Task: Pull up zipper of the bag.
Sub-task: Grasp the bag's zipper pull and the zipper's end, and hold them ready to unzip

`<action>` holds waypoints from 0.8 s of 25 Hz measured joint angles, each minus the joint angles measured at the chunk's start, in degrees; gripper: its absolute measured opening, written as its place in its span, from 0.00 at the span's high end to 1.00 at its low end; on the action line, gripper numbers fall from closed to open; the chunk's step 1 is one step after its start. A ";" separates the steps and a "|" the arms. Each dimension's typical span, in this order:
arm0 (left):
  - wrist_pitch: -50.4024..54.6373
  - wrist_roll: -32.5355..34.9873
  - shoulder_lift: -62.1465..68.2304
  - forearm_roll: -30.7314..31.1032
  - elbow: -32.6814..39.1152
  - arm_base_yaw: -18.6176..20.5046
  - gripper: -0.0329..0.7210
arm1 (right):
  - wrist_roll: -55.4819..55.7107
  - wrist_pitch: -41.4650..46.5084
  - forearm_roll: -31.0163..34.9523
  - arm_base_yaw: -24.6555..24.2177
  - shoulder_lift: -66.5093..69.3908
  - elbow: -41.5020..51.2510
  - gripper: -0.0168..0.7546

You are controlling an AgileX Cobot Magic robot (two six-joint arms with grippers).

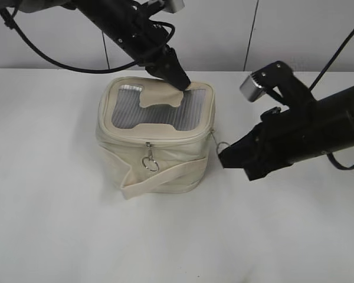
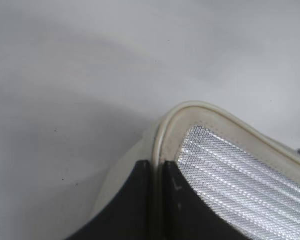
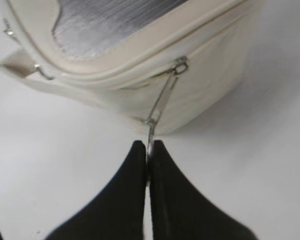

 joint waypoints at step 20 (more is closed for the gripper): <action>-4.28 -17.01 -0.63 0.60 0.03 -2.71 0.62 | 36.51 -2.92 -9.31 22.12 2.57 -4.18 0.42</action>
